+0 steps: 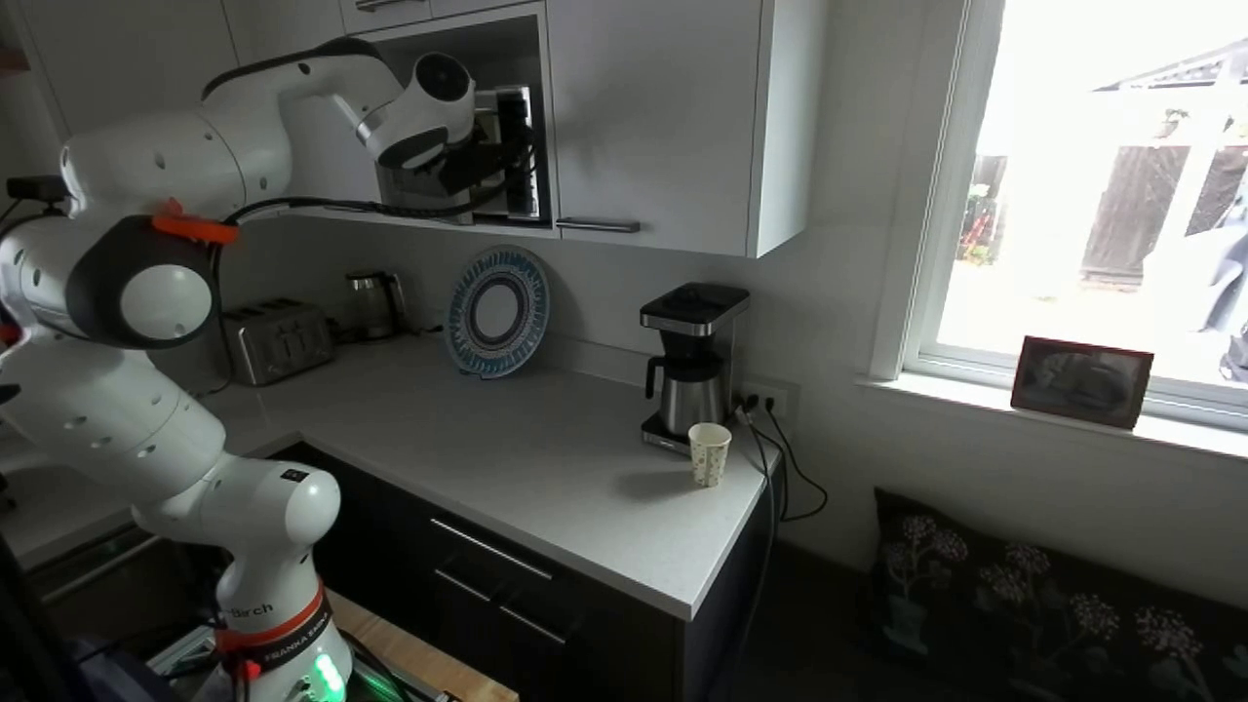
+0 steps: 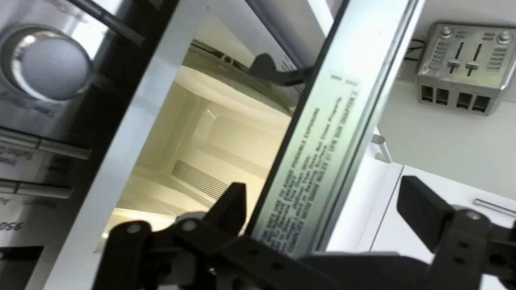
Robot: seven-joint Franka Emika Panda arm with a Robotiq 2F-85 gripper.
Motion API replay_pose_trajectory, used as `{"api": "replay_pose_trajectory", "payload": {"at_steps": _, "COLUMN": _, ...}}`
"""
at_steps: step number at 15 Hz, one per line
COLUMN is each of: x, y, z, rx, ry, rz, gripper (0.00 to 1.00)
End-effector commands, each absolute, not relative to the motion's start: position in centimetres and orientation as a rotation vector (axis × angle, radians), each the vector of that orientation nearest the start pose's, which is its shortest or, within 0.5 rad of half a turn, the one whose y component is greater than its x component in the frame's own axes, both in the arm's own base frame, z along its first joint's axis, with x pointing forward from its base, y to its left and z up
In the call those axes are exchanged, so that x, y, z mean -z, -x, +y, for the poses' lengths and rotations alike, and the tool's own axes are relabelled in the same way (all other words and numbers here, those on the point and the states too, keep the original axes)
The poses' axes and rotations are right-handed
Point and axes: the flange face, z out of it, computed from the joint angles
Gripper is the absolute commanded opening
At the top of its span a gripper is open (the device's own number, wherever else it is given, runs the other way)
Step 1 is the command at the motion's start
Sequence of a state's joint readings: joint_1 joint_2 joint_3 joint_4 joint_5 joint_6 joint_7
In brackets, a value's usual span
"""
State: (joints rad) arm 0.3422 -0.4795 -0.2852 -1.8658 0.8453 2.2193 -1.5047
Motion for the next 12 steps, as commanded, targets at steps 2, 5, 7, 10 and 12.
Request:
{"api": "replay_pose_trajectory", "payload": {"at_steps": 2, "x": -81.3, "y": -42.9, "z": 4.0, "rx": 1.58, "ry": 1.74, "rz": -1.486, "gripper": 1.0}}
{"api": "replay_pose_trajectory", "payload": {"at_steps": 5, "x": -82.1, "y": -42.6, "z": 4.7, "rx": 1.558, "ry": 1.725, "rz": -1.464, "gripper": 1.0}}
{"api": "replay_pose_trajectory", "payload": {"at_steps": 7, "x": -82.5, "y": -42.8, "z": 5.7, "rx": 1.533, "ry": 1.751, "rz": -1.444, "gripper": 1.0}}
{"api": "replay_pose_trajectory", "payload": {"at_steps": 10, "x": -79.8, "y": -42.8, "z": 0.7, "rx": 1.545, "ry": 1.87, "rz": -1.392, "gripper": 1.0}}
{"api": "replay_pose_trajectory", "payload": {"at_steps": 12, "x": -79.9, "y": -42.8, "z": 0.8, "rx": 1.545, "ry": 1.873, "rz": -1.394, "gripper": 1.0}}
